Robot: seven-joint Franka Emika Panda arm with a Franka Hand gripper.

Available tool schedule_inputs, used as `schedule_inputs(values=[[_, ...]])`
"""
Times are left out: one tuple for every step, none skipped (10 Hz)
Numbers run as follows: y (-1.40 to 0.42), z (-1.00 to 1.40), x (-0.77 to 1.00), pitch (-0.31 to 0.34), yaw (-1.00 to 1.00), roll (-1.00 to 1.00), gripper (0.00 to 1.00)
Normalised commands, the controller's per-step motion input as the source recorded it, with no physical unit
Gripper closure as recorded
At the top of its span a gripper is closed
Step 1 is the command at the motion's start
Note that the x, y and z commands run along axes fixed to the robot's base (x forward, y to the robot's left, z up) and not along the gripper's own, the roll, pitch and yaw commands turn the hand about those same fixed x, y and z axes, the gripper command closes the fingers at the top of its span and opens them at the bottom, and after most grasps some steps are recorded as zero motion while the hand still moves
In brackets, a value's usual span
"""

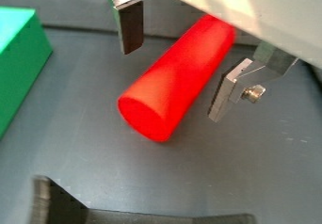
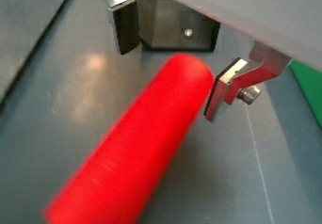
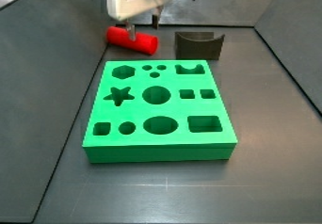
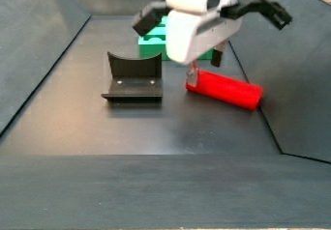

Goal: Pick up the round object. Move up. Place the round object on the fixture. Regrasp the round object. Move to above the board. Insert the round object.
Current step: Pick up the round object.

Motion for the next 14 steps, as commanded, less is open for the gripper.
schedule_inputs(values=[[-0.11,-0.45,-0.02,-0.006,0.32,0.00,0.00],[-0.07,-0.44,0.00,0.000,0.25,0.00,0.00],[-0.01,-0.41,0.00,0.000,0.20,-0.02,0.00],[0.00,-0.35,0.00,0.000,0.15,-0.05,0.00],[0.00,-0.20,-0.01,0.000,0.04,-0.20,0.00],[0.00,-0.15,-0.01,0.000,0.03,-0.15,0.00],[-0.10,-0.15,-0.07,-0.076,0.08,0.00,0.00],[-0.03,-0.01,-0.01,-0.019,0.04,0.00,0.00],[0.00,0.00,0.00,0.000,0.00,0.00,1.00],[0.00,0.00,0.00,0.000,0.00,0.00,1.00],[0.00,0.00,0.00,0.000,0.00,0.00,1.00],[0.00,0.00,0.00,0.000,0.00,0.00,1.00],[0.00,0.00,0.00,0.000,0.00,0.00,1.00],[0.00,0.00,0.00,0.000,0.00,0.00,1.00]])
